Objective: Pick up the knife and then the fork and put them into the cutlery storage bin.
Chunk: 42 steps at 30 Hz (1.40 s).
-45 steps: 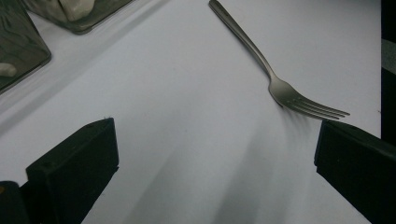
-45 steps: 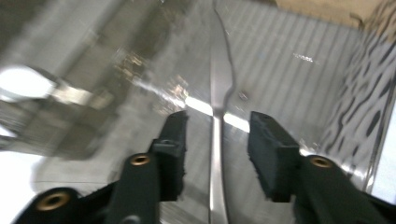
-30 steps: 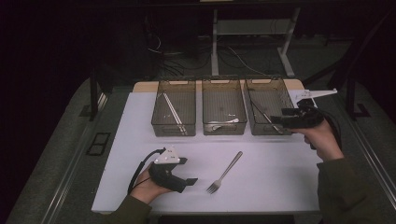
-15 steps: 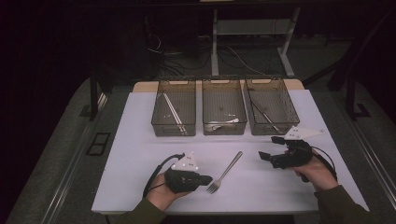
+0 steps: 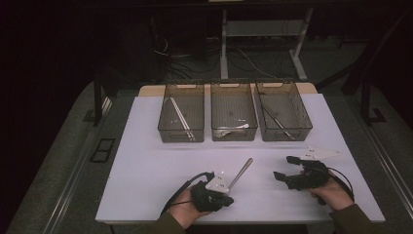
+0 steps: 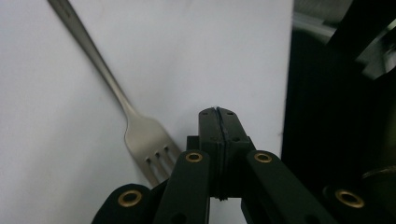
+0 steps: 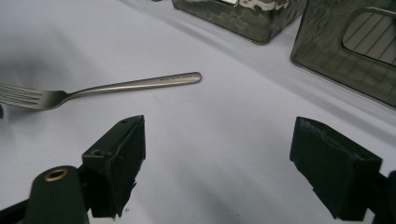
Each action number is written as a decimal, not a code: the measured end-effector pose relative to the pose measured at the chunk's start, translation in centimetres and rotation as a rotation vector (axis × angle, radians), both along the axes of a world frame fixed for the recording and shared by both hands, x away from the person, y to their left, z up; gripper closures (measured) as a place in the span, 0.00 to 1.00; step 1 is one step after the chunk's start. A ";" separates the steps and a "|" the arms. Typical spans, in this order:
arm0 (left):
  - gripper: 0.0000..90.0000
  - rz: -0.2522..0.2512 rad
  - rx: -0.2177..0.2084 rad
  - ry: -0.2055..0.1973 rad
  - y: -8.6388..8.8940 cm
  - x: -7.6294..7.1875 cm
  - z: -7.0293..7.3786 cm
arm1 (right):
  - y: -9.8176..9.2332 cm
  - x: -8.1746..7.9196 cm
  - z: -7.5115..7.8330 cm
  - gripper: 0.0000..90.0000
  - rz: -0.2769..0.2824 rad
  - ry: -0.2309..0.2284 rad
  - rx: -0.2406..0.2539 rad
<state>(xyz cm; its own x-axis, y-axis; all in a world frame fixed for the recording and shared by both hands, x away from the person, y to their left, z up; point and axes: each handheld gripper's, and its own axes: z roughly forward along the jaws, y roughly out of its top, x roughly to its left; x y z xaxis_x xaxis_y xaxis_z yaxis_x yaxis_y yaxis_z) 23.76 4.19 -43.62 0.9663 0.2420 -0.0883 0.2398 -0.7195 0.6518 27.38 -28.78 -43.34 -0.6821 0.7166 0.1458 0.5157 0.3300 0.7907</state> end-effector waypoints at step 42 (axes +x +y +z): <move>0.70 0.114 -0.033 -0.109 3.4 7.7 0.9 | -0.1 0.1 0.0 0.21 0.002 0.005 0.019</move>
<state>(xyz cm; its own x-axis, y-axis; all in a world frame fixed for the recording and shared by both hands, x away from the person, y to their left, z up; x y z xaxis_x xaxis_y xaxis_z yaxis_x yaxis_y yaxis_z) 31.43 7.56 -42.71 0.9370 0.3492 0.0063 0.2449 -0.6697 0.7011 27.52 -28.92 -43.35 -0.6824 0.7126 0.1626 0.5191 0.3159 0.7942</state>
